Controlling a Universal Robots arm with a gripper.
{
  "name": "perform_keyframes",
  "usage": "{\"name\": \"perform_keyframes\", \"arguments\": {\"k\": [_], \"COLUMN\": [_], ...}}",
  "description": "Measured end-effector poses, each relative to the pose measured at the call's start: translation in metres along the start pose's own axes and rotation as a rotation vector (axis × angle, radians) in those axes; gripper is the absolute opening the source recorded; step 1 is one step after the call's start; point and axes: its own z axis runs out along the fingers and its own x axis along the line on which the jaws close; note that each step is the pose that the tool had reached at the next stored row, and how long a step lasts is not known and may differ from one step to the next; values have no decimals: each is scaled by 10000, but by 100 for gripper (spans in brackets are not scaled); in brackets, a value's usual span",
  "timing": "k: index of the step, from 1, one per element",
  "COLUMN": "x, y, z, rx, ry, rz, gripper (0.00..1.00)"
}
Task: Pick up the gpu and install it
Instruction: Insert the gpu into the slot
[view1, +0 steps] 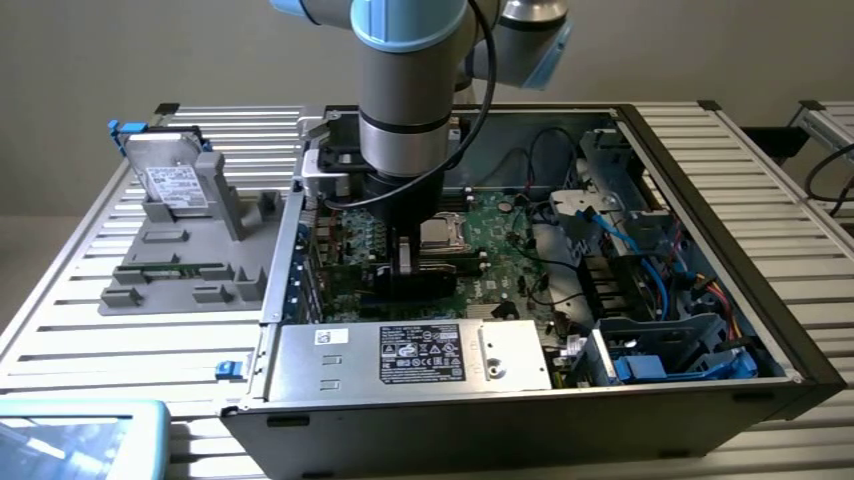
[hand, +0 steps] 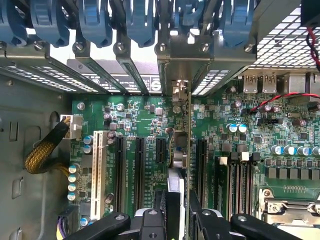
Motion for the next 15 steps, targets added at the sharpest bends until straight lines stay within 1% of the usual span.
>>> {"name": "perform_keyframes", "arguments": {"k": [6, 7, 9, 10, 15], "x": [0, -1, -3, -2, -2], "y": [2, 8, 21, 22, 21], "z": [1, 4, 8, 10, 15], "rx": [6, 29, 114, 129, 131], "ry": [0, 2, 16, 19, 20], "rz": [1, 3, 6, 7, 6], "gripper": [28, 28, 28, 28, 28]}}
